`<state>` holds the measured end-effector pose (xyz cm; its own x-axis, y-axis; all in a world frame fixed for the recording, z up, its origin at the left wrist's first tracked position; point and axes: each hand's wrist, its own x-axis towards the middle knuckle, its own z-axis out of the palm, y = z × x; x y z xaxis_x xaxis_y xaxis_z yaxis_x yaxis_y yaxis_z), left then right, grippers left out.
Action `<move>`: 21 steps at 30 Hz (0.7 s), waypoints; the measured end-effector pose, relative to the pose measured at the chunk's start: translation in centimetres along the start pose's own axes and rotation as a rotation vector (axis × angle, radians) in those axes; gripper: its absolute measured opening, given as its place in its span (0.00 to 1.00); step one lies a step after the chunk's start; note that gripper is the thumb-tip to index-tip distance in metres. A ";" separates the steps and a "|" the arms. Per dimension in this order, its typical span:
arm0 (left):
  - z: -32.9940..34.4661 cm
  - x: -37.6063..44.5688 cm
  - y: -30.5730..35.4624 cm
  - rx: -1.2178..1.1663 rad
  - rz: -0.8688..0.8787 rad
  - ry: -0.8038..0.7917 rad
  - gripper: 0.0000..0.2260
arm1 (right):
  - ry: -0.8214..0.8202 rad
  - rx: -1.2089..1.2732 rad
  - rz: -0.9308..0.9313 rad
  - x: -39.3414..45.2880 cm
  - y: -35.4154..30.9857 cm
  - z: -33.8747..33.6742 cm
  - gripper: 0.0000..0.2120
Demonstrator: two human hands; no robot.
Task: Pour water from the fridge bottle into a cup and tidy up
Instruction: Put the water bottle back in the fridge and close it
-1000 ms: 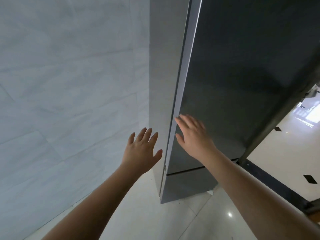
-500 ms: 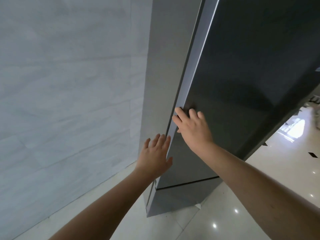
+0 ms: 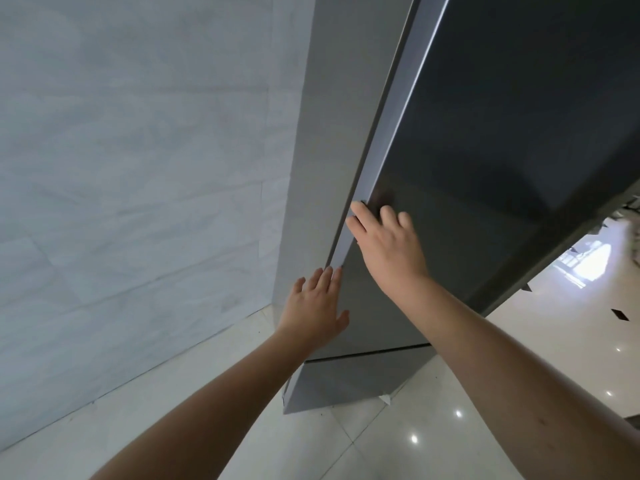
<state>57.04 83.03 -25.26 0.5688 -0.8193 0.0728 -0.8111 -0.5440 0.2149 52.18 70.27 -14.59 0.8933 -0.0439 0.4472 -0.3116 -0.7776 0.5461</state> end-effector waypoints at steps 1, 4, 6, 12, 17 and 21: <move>0.0 0.0 0.0 -0.001 -0.003 0.002 0.36 | -0.004 0.001 0.004 -0.1 -0.1 -0.1 0.20; -0.2 0.0 0.2 0.020 0.007 0.012 0.36 | -0.029 0.005 0.025 -0.2 -0.2 -0.2 0.21; -0.5 -0.1 0.5 0.025 0.033 0.021 0.36 | -0.049 0.017 0.027 -0.3 -0.3 -0.5 0.21; -0.7 -1.0 1.5 0.071 0.123 0.065 0.34 | -0.051 0.064 0.016 -3.5 0.1 -1.4 0.22; 0.6 -3.7 3.5 0.100 0.184 0.029 0.34 | -0.033 0.097 -0.027 -7.9 1.4 -3.1 0.26; 1.7 -6.2 5.4 0.100 0.226 -0.013 0.33 | -0.049 0.129 0.000 -11.7 2.0 -4.6 0.27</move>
<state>48.95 84.87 -26.24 0.3704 -0.9240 0.0951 -0.9272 -0.3617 0.0968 39.61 72.15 -15.49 0.9089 -0.0722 0.4107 -0.2706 -0.8515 0.4491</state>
